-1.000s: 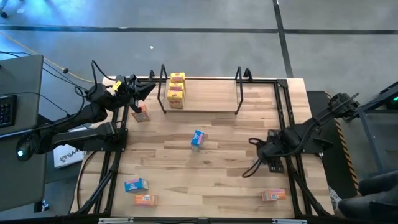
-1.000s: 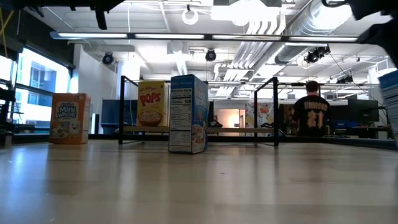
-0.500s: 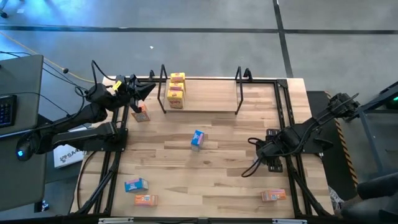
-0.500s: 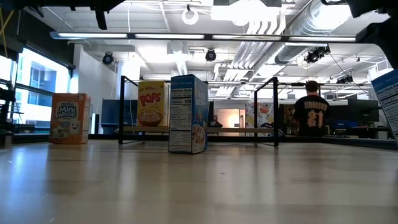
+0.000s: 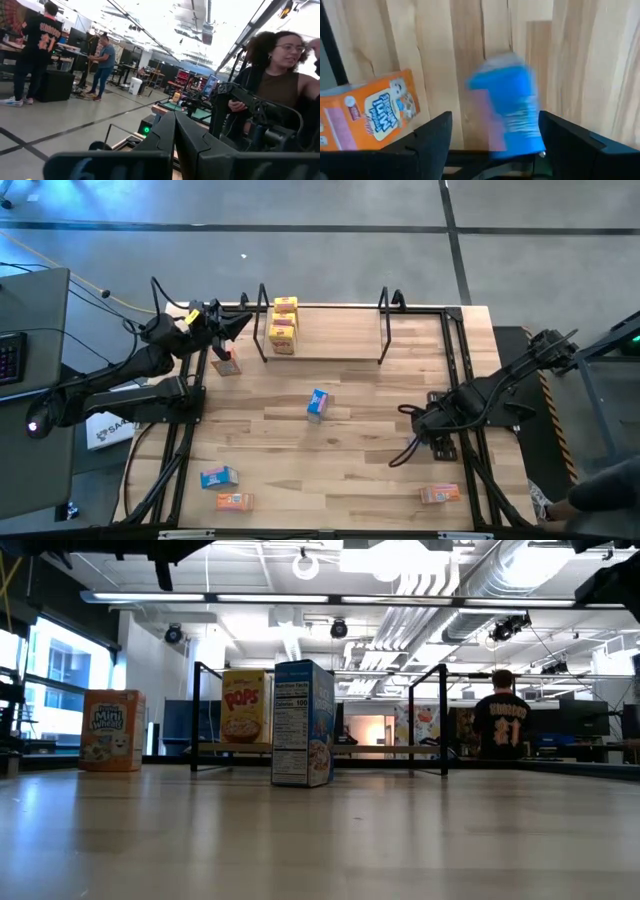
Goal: Stack cereal on shelf
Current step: Put the middle right blue cereal box on the shelf
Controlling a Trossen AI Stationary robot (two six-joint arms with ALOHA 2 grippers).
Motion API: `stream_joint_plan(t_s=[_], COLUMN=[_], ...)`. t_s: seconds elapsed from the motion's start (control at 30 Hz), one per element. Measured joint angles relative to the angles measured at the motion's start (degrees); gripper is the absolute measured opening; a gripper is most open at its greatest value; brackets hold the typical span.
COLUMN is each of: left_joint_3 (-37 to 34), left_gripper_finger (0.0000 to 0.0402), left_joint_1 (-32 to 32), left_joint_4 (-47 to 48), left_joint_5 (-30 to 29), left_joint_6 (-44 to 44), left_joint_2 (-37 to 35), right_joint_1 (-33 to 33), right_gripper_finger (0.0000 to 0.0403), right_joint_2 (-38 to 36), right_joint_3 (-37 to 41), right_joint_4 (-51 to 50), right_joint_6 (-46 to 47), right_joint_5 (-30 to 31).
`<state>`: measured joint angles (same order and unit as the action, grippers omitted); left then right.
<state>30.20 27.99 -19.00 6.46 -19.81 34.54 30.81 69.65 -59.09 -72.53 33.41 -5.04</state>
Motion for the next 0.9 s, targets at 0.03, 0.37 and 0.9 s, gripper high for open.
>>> stream_joint_plan(t_s=[0.03,0.37,0.9], left_joint_3=[0.0,0.0,0.0], left_gripper_finger=[0.0,0.0,0.0], left_joint_1=[0.0,0.0,0.0], left_joint_4=[-0.1,-0.2,-0.2], left_joint_5=[0.0,0.0,0.0], left_joint_6=[0.0,-0.1,0.4], left_joint_2=[0.1,0.8,0.8], right_joint_1=[0.0,0.1,2.6], right_gripper_finger=[0.0273,0.0273,0.0273], right_joint_2=[0.0,1.1,5.9], right_joint_3=[0.0,0.0,0.0], right_joint_4=[0.2,0.4,1.2], right_joint_6=[-0.2,-2.6,-2.9], right_joint_5=[0.2,7.0,9.4])
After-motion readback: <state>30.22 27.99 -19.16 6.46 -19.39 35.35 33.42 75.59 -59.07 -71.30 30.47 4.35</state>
